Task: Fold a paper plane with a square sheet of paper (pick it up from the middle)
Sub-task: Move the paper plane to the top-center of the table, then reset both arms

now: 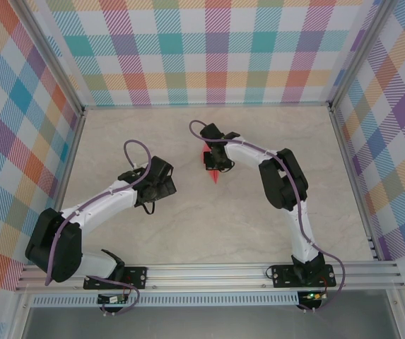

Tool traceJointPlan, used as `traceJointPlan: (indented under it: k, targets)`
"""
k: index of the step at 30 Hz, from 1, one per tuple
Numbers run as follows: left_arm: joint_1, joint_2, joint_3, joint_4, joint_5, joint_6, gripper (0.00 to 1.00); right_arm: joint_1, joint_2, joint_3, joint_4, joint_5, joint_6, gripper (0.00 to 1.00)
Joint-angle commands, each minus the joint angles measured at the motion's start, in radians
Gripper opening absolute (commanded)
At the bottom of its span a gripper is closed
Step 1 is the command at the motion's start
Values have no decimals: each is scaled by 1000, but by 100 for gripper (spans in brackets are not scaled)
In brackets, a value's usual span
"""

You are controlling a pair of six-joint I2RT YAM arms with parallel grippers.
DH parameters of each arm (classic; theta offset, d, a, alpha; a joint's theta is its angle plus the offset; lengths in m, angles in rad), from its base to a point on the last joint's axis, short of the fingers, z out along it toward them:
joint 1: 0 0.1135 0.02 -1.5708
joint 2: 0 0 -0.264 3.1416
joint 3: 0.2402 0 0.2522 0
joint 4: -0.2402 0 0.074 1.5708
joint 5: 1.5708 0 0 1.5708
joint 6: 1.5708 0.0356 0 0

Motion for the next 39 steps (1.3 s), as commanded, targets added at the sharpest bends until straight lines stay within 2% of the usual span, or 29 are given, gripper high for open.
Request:
traceJointPlan:
  k: [1,4,7,12,17,19,22,26,30,33,36,39]
  targets:
    - [19,-33,31,-51,-49,17,100,-3,-29,25,-58,5,14,23]
    - [30,-52,69,-87,-103,36,100,-3,-112,23,-66,7,19,35]
    - [45,-80,112,-123,-186,69,100,-5,-217,6,-81,24,18,52]
    - [91,-133,159,-138,-321,155,100,-23,-408,-81,-97,176,27,77]
    - [157,-197,100,-4,-364,319,100,-83,-622,-283,-24,368,13,100]
    - [167,-237,34,100,-407,394,100,-128,-705,-388,20,401,-8,100]
    - [205,-270,-54,205,-488,434,100,-194,-804,-534,71,485,-26,100]
    - [283,-278,-148,304,-529,431,100,-278,-914,-752,199,597,-48,100]
    - [342,-265,-276,548,-440,507,100,-366,-1025,-983,423,600,-75,100]
    - [370,-250,-368,736,-312,613,100,-414,-1081,-1116,568,629,-118,100]
    - [405,-212,-416,859,-216,657,100,-463,-1064,-1171,650,579,-159,100]
    - [419,-151,-456,1014,-107,723,100,-467,-1010,-1226,826,493,-263,100]
